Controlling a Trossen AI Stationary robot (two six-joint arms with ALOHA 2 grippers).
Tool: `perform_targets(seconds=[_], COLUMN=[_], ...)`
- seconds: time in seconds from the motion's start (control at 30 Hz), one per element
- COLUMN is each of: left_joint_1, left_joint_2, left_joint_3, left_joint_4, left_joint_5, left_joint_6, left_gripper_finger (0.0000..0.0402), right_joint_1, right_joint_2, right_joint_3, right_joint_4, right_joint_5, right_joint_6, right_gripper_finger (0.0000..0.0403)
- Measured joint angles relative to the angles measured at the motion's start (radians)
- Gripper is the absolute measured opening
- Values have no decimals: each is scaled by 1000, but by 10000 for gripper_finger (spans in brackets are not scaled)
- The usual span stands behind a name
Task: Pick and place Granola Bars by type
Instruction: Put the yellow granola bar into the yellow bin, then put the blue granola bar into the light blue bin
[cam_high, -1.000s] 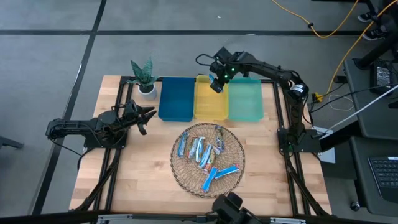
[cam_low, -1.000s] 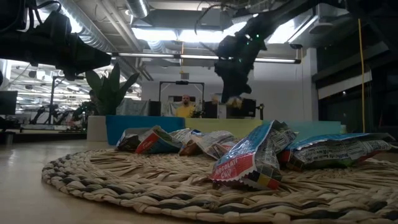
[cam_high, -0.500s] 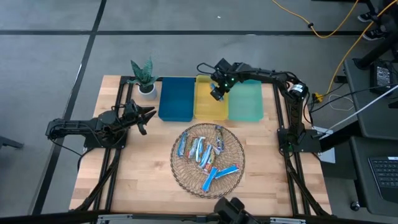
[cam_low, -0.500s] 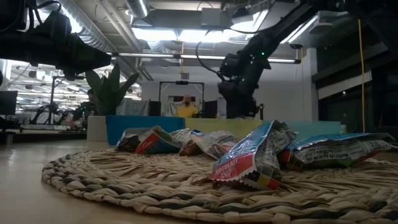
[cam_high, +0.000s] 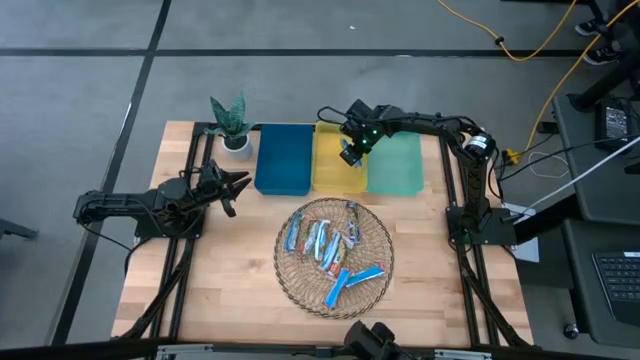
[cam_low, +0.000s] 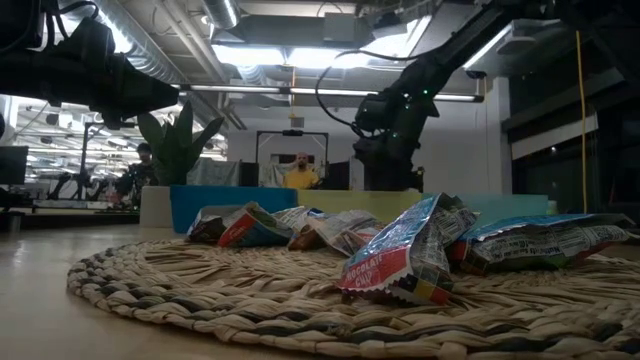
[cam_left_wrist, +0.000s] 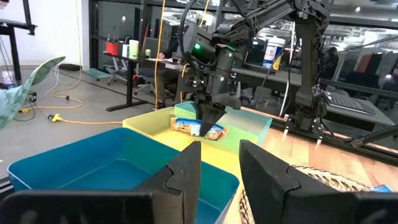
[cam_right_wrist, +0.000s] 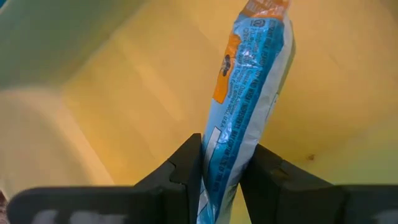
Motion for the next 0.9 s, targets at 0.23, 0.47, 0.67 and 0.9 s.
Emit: perform_targets(seconds=[0.23, 0.47, 0.67, 0.9], left_joint_1=[0, 0, 0, 0], left_joint_2=[0, 0, 0, 0], left_joint_3=[0, 0, 0, 0], left_joint_4=[0, 0, 0, 0], left_joint_5=[0, 1, 1, 2], left_joint_6=[0, 0, 0, 0], left_gripper_finger=[104, 104, 104, 104], right_joint_1=[4, 8, 27, 54], right_joint_2=[0, 0, -1, -12], right_joint_3=[0, 0, 0, 0], right_joint_4=[0, 0, 2, 7], right_joint_5=[0, 0, 32, 34], right_joint_6=[-1, -11, -26, -4], right_gripper_finger=[97, 104, 148, 190])
